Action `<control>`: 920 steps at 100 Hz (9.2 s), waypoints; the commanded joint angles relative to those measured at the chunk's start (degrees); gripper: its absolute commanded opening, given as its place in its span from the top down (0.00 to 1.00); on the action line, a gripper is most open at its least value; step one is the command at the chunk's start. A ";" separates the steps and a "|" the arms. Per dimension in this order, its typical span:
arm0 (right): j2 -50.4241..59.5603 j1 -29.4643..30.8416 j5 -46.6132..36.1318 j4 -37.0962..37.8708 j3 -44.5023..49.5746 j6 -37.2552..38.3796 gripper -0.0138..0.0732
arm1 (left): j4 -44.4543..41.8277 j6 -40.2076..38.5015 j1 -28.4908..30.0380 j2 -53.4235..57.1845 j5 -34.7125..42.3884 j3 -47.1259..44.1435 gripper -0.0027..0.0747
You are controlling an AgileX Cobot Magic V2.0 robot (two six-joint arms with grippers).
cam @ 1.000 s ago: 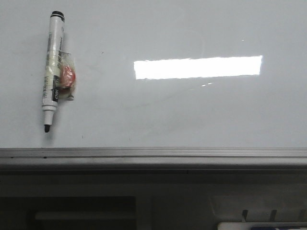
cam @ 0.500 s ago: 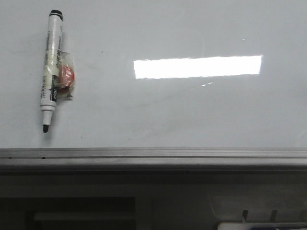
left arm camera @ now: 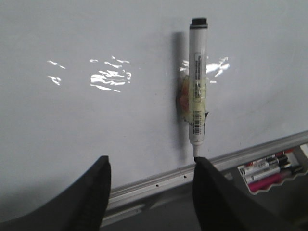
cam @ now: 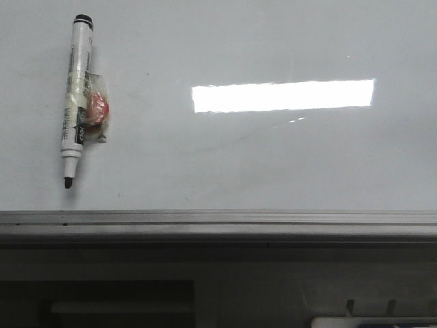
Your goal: Write number 3 on whiteboard
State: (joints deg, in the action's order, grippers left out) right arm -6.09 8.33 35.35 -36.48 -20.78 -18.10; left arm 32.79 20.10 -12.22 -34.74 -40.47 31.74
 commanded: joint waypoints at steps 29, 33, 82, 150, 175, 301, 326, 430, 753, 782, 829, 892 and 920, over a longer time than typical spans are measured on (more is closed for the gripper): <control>-1.28 -1.68 -3.63 -0.97 -2.02 -0.87 0.36 | 7.52 0.53 -8.60 -18.74 -0.57 9.97 0.45; -1.28 -1.68 -3.63 -0.97 -2.02 -0.87 0.36 | 7.52 0.06 -8.60 -20.62 -0.68 10.38 0.45; -1.28 -1.68 -4.10 -1.16 -2.02 -0.87 0.36 | 8.82 0.89 -8.60 -30.73 2.34 11.32 0.45; -1.28 -1.68 -4.70 -1.62 -2.02 -0.87 0.36 | 14.18 5.53 -8.60 -35.06 6.07 11.32 0.65; -1.28 -1.68 -4.70 -2.10 -2.02 -0.87 0.36 | 14.18 5.77 -8.60 -35.06 10.26 11.32 0.92; -50.68 -49.45 14.01 -9.70 -44.14 -38.19 0.35 | 10.49 50.45 -32.55 -16.47 -1.94 16.94 0.99; -56.21 -51.75 11.61 -9.54 -46.65 -38.19 0.35 | 10.49 50.45 -32.55 -16.47 -2.05 16.94 0.99; -61.04 -59.81 11.39 -10.08 -49.51 -38.26 0.64 | 11.08 50.45 -32.55 -16.47 -4.74 16.94 0.99; -69.20 -44.67 -34.62 -10.42 -39.53 -38.26 0.91 | -18.84 1.87 -24.19 24.95 3.04 7.59 0.99; -67.83 -42.81 -33.94 -9.59 -39.53 -38.26 0.91 | -18.58 1.87 -24.19 24.95 3.04 7.59 0.99; -56.88 -34.25 -25.81 -9.04 -31.25 -38.03 0.91 | -18.36 1.87 -24.19 24.95 3.04 7.59 0.99; -68.23 -48.65 -33.79 -17.19 -30.02 -37.51 0.91 | -16.82 1.87 -24.19 24.95 3.30 7.59 0.99; -59.57 -49.49 -17.41 -17.70 -39.27 -37.51 0.91 | -14.67 1.87 -24.19 24.95 3.30 7.59 0.99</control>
State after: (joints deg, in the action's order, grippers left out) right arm -70.59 -40.99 13.48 -54.16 -53.94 -54.51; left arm 16.18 22.66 -36.56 -8.88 -41.49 38.05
